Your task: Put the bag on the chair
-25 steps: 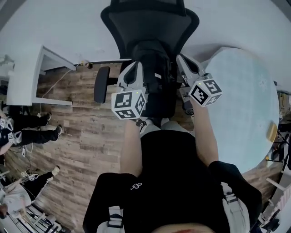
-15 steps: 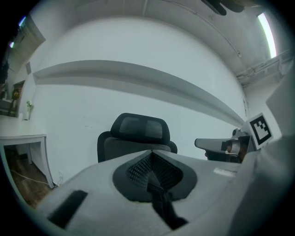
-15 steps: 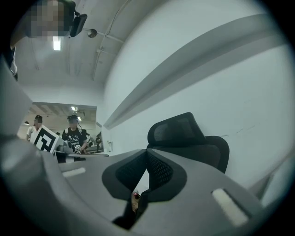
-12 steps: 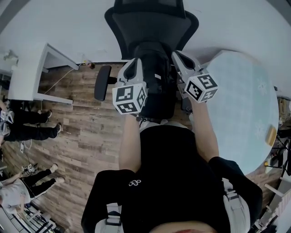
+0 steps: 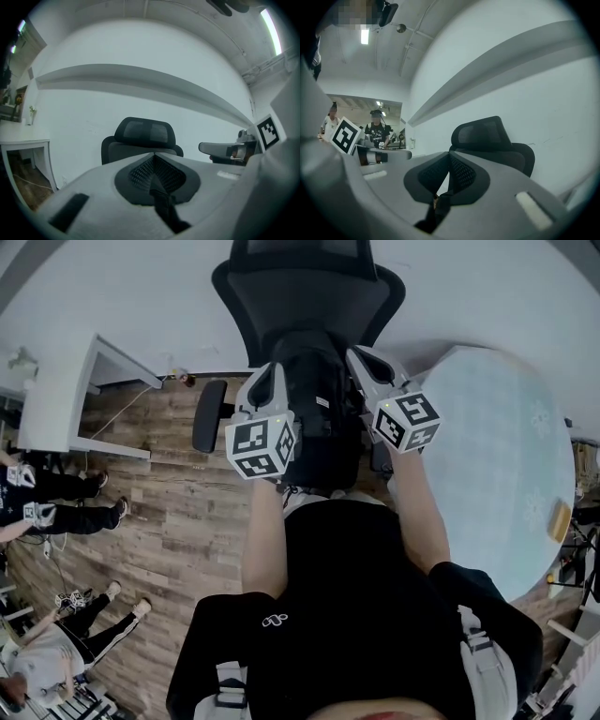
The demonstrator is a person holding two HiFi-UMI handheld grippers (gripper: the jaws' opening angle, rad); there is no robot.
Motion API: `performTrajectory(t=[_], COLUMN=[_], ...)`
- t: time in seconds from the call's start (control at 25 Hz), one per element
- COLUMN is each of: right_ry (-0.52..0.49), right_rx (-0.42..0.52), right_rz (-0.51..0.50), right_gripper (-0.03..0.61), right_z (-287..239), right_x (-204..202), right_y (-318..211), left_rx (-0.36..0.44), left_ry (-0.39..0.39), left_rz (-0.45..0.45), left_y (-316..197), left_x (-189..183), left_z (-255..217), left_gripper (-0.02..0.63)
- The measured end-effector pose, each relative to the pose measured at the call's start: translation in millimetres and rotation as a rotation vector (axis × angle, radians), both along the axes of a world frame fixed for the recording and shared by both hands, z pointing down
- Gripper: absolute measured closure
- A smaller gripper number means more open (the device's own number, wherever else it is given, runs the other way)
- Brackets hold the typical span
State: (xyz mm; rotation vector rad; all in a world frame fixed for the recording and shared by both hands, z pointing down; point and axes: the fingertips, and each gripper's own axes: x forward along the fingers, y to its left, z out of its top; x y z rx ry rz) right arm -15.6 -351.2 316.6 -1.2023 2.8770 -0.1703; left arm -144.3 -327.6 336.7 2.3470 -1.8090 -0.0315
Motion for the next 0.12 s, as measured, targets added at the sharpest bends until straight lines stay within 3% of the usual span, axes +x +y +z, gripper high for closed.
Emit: performTrajectory(t=[0.12], right_ry=[0.009], right_rx=[0.010], right_rz=[-0.003], right_gripper=[0.569], right_z=[-2.7], right_x=[1.8], right_y=[-1.0], left_rx=[0.007], left_ry=[0.014], left_rz=[0.007], left_y=[-2.5], left_x=[4.0], left_z=[-1.6], left_gripper=[0.614])
